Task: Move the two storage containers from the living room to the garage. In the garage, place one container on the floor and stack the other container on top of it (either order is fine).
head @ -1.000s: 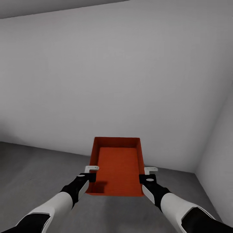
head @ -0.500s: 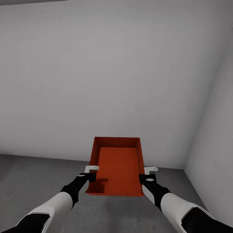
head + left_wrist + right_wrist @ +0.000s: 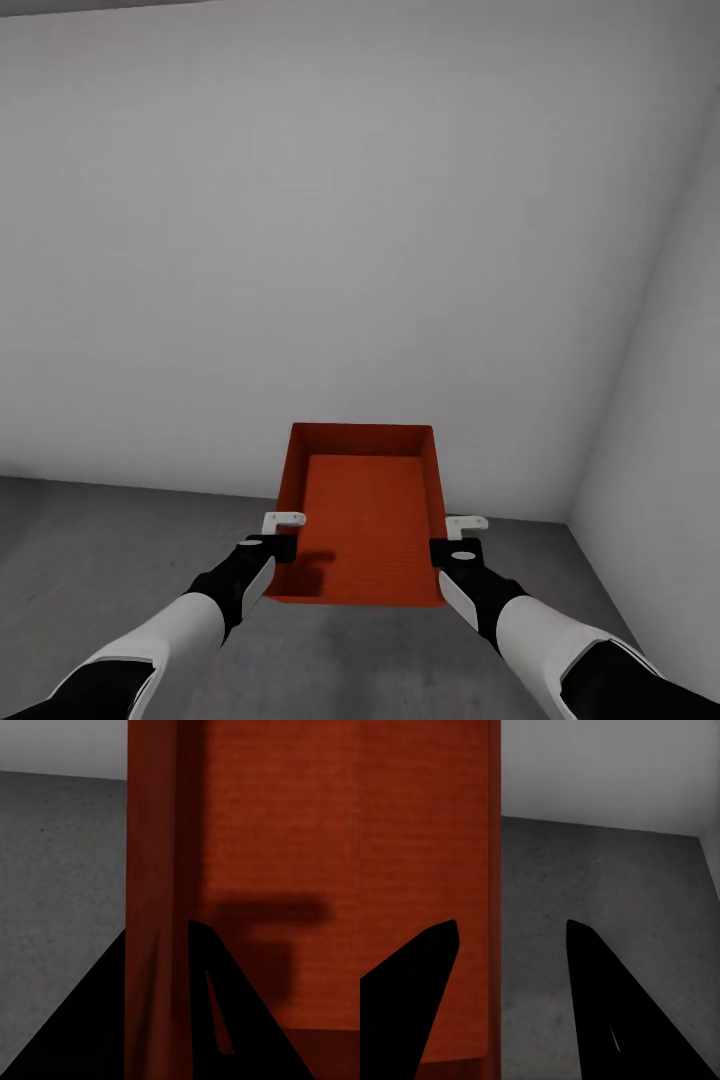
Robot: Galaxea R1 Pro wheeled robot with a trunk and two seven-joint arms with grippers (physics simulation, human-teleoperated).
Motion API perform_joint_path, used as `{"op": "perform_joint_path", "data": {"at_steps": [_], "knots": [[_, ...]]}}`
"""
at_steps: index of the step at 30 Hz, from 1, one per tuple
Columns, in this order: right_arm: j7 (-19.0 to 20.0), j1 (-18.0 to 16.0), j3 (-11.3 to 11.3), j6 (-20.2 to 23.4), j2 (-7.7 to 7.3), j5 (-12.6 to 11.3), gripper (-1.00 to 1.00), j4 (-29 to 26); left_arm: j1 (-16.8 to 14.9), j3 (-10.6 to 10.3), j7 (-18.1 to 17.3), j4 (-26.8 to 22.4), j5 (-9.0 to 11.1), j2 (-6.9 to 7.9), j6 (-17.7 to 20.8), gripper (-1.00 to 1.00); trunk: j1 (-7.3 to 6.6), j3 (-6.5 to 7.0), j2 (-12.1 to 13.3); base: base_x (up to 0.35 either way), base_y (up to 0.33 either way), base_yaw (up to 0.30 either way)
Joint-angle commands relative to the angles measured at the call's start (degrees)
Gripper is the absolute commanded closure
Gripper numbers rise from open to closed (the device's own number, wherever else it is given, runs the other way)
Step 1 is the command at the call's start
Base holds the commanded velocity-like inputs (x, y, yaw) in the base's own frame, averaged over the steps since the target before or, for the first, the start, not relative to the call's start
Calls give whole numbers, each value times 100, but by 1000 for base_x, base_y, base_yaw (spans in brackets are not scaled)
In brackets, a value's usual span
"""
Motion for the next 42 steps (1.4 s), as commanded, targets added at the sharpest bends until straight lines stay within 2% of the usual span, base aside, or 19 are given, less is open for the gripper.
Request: {"op": "perform_joint_path", "data": {"at_steps": [1,38,42], "knots": [[257,-7,-160,26,-1,7,100,-45,0,68,51,-9,-36,0,40,100,2,-11,-10,0,0,0],[257,-7,-160,32,-1,11,100,-50,0,77,42,-9,-38,-7,49,100,2,-11,-10,0,0,0],[257,-7,-160,33,-2,11,100,-47,0,77,42,-9,-43,-7,49,100,90,-83,-171,0,0,0]]}}
